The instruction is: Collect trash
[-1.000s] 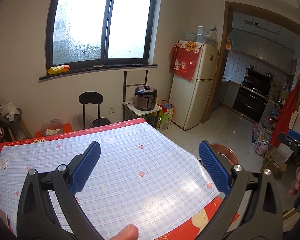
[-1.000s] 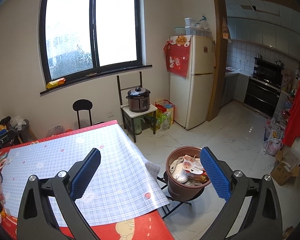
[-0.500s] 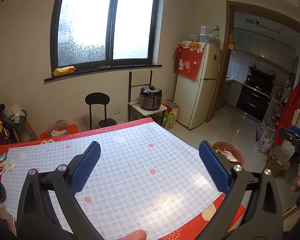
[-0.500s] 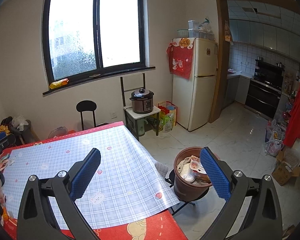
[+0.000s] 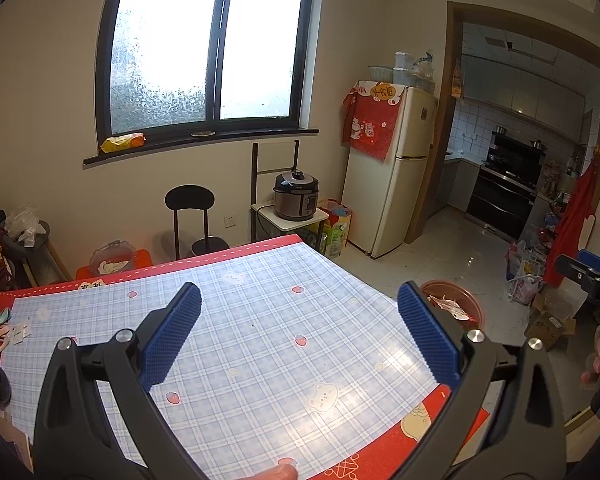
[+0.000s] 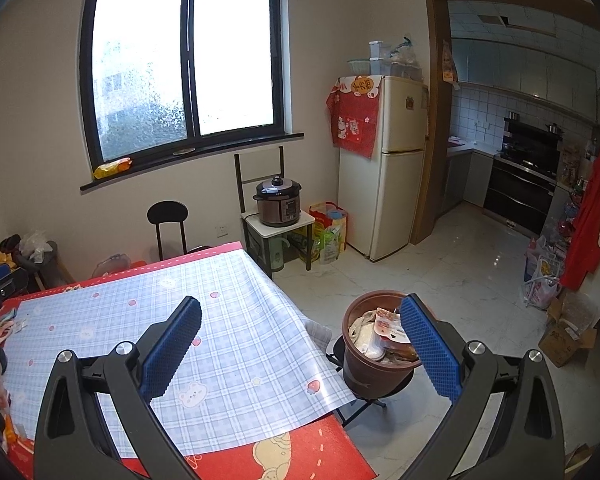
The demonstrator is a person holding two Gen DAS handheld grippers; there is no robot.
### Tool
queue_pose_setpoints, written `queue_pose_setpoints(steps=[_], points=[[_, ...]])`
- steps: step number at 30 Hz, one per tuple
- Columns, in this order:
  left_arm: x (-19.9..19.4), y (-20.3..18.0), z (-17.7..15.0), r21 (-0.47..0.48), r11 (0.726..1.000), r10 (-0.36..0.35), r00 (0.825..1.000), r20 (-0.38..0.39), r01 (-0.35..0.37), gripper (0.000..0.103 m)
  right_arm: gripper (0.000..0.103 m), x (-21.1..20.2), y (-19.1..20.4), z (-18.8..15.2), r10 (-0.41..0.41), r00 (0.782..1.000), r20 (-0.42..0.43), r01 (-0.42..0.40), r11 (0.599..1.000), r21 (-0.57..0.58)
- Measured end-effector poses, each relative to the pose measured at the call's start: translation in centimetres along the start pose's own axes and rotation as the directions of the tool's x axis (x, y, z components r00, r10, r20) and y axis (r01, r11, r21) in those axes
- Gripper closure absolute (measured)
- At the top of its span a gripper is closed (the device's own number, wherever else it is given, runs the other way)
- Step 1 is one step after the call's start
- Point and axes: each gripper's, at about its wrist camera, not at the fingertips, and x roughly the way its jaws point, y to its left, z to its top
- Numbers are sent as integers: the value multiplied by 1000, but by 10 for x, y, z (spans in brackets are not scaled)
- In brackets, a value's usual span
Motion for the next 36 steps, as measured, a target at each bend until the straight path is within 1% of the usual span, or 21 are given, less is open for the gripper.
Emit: queue_pose_setpoints(steps=[36], points=[[-4,1,-5,5,1000,-7,1000,-4,7,6,5,-8,-1,-4,-29,1000,-10,29,1000,6]])
